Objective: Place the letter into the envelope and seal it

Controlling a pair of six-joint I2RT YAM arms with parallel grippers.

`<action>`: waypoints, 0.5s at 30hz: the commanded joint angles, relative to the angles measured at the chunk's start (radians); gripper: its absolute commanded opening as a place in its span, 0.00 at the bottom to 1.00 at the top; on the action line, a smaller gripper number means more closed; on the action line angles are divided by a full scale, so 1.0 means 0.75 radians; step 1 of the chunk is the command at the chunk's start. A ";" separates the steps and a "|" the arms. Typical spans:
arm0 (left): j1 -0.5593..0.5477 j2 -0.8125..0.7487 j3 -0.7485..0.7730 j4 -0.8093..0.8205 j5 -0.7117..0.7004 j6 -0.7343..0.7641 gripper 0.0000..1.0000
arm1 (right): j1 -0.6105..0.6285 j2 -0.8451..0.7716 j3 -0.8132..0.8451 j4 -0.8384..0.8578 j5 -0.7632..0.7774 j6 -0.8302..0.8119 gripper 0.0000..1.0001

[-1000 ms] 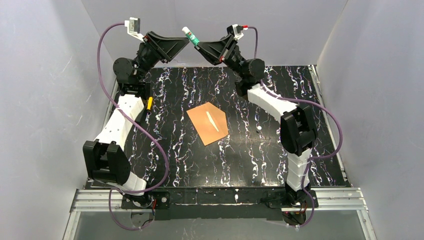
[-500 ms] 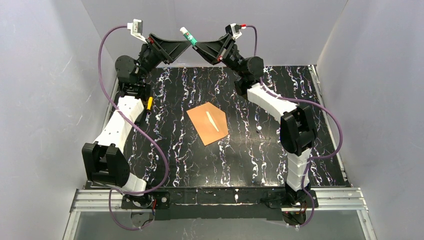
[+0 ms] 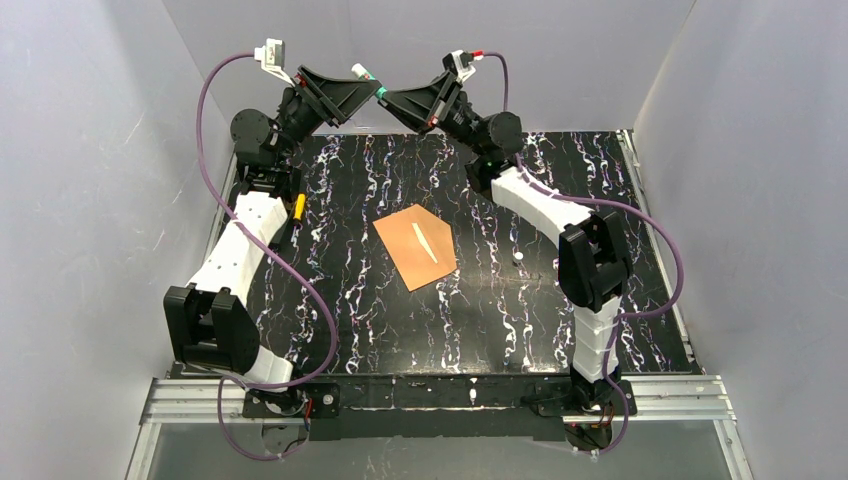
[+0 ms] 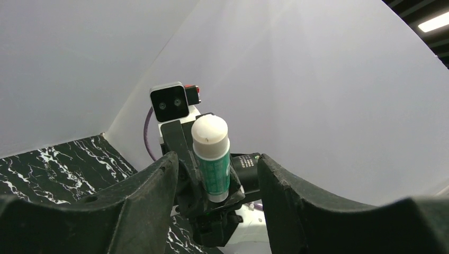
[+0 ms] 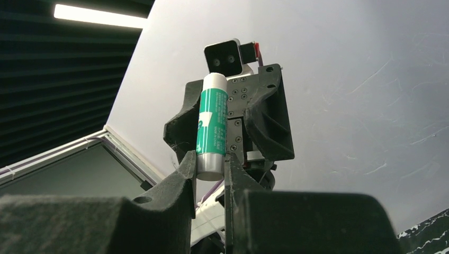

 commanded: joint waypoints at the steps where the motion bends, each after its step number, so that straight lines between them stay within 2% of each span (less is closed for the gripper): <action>1: -0.009 -0.070 0.020 0.026 -0.011 0.003 0.54 | 0.010 0.005 0.049 0.023 -0.026 -0.022 0.01; 4: -0.009 -0.067 0.025 0.026 -0.016 0.005 0.53 | 0.016 0.001 0.035 0.019 -0.031 -0.025 0.01; 5: -0.009 -0.065 0.029 0.026 -0.015 0.003 0.50 | 0.017 -0.004 0.021 0.015 -0.028 -0.027 0.01; 7: -0.009 -0.054 0.040 0.026 -0.004 -0.006 0.41 | 0.017 -0.015 0.002 0.001 -0.019 -0.039 0.01; 13: -0.011 -0.058 0.032 0.026 0.011 -0.011 0.00 | 0.017 -0.001 0.019 -0.002 0.007 -0.042 0.01; 15: -0.011 -0.061 0.026 0.026 0.005 -0.011 0.00 | 0.017 0.006 0.029 -0.004 0.009 -0.046 0.01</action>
